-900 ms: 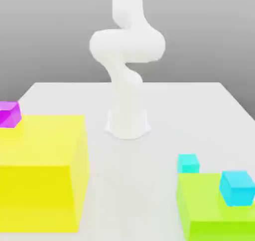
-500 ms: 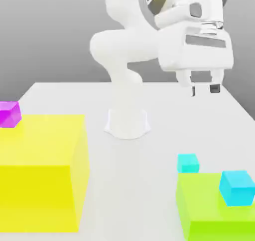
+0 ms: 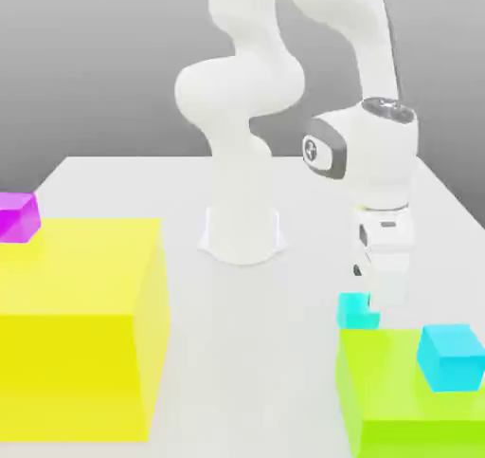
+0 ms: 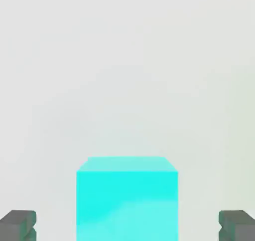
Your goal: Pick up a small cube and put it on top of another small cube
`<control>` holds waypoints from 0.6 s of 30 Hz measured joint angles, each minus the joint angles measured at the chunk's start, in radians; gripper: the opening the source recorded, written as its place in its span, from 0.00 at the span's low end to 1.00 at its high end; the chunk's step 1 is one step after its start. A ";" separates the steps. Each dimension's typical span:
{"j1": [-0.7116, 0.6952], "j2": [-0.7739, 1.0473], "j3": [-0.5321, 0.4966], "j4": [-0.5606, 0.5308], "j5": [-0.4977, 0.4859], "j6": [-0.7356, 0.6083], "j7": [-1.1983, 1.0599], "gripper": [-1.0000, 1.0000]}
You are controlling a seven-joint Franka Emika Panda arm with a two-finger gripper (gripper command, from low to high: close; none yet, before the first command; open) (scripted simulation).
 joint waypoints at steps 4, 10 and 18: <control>0.044 0.129 -0.050 0.020 -0.007 0.108 0.002 0.00; 0.050 0.139 -0.057 0.022 -0.010 0.114 0.004 0.00; -0.009 -0.103 -0.013 -0.019 -0.065 -0.086 0.047 0.00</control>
